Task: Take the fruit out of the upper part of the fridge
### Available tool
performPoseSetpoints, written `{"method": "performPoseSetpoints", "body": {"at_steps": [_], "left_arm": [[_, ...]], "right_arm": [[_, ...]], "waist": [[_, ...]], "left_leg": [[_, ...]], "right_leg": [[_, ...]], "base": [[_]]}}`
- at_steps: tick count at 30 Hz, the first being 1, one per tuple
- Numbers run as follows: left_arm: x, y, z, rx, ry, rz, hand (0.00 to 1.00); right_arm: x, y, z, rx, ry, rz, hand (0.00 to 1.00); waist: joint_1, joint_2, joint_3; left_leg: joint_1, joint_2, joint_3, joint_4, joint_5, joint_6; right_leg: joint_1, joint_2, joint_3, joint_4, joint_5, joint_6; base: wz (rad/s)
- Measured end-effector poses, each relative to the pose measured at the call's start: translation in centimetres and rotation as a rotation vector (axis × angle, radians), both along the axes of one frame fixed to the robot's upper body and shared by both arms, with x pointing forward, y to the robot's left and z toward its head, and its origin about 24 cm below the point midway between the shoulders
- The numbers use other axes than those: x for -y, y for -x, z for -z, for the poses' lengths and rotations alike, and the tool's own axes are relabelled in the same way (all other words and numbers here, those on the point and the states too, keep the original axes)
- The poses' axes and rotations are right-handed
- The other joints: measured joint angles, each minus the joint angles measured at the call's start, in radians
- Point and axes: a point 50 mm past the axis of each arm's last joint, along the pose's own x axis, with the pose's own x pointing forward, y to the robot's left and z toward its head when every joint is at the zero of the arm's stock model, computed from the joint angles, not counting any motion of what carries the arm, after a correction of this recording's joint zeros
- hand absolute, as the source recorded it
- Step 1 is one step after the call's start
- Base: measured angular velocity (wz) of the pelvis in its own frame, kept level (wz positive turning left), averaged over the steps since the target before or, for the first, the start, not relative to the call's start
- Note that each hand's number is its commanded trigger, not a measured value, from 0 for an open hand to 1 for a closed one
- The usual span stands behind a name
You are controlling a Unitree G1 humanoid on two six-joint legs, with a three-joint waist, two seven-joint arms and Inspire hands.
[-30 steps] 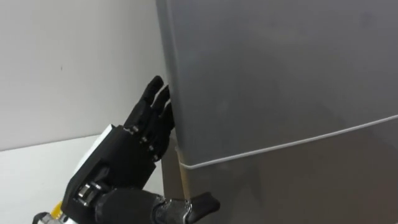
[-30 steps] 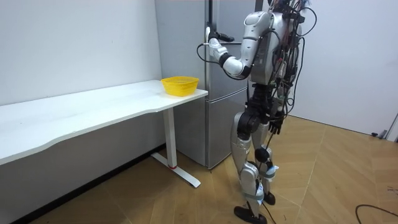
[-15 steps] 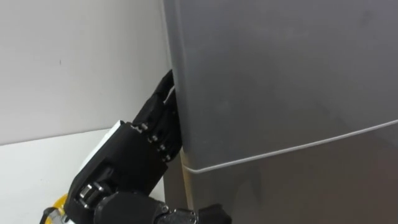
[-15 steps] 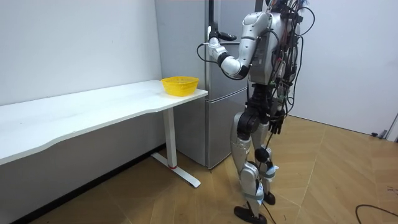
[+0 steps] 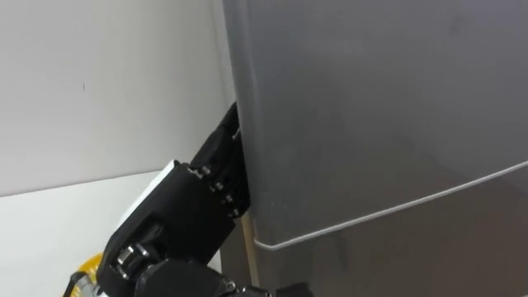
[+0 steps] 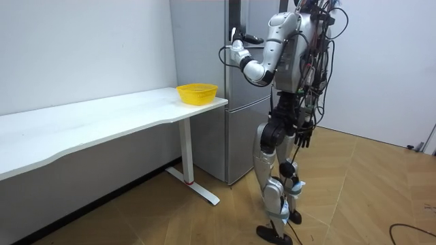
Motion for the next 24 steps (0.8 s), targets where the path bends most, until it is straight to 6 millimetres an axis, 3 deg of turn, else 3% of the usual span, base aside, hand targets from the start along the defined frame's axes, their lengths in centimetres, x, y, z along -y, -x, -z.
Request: {"method": "performPoseSetpoints", "body": {"at_steps": [15,24], "left_arm": [[0.8,0.4,0.1,0.027,-0.014,0.103,0.0],[2.4,0.6,0.5,0.014,-0.004,0.182,0.0]], "right_arm": [[-0.2,0.1,0.1,-0.035,-0.011,-0.059,0.0],[0.0,-0.4,0.0,-0.032,-0.021,-0.088,0.0]], "waist": [[0.0,-0.004,-0.0003],[-0.013,-0.006,0.0005]], "left_leg": [[-0.006,0.001,0.003,0.014,0.0,0.0],[0.004,0.003,0.022,0.013,0.0,0.0]], "right_leg": [[0.005,-0.001,-0.002,0.001,0.0,0.0],[0.018,-0.001,0.0,0.0,0.0,0.001]], "base": [[0.0],[0.0]]}}
